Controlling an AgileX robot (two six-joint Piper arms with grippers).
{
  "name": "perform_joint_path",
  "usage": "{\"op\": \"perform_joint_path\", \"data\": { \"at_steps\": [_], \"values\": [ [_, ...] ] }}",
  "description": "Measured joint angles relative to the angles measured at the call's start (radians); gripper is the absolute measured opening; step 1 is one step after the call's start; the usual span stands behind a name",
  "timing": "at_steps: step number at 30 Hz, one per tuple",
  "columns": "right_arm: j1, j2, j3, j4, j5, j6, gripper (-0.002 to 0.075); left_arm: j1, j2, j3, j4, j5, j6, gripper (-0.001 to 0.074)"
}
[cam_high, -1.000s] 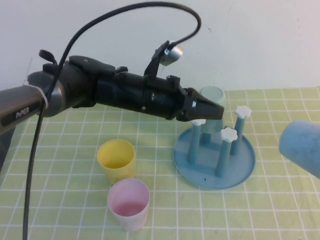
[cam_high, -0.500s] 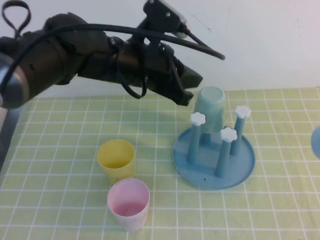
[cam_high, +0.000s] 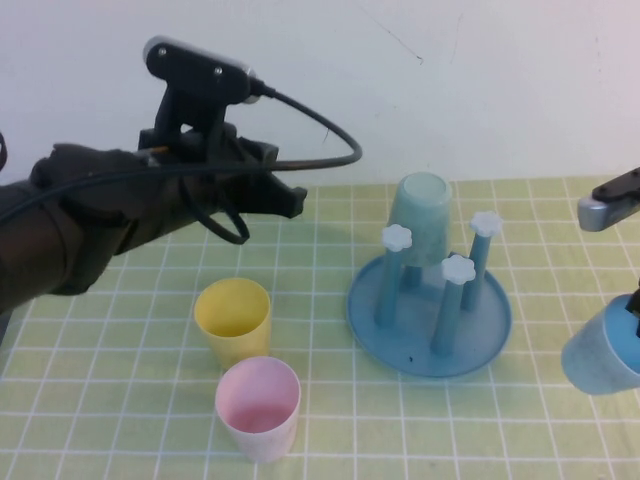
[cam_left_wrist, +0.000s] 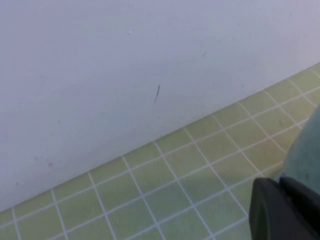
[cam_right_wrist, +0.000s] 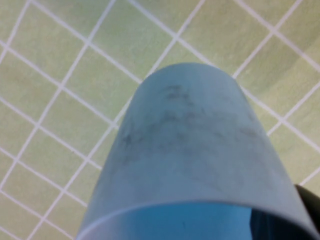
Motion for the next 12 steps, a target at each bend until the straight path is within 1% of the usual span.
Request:
{"op": "perform_joint_path", "data": {
  "at_steps": [6,9,12],
  "values": [
    [0.010,0.124,-0.071,-0.048,-0.009,0.016,0.0027,0.000,-0.009,0.031,-0.023,0.010,0.000,0.0001],
    [0.042,0.153,-0.079,-0.066,-0.011,0.018,0.0027,0.000,-0.009,0.031,-0.031,0.010,0.000,0.0001],
    [0.096,0.159,-0.081,-0.083,-0.011,0.018,0.0027,0.000,-0.010,0.031,-0.033,0.010,0.000,0.0001]
  ]
}}
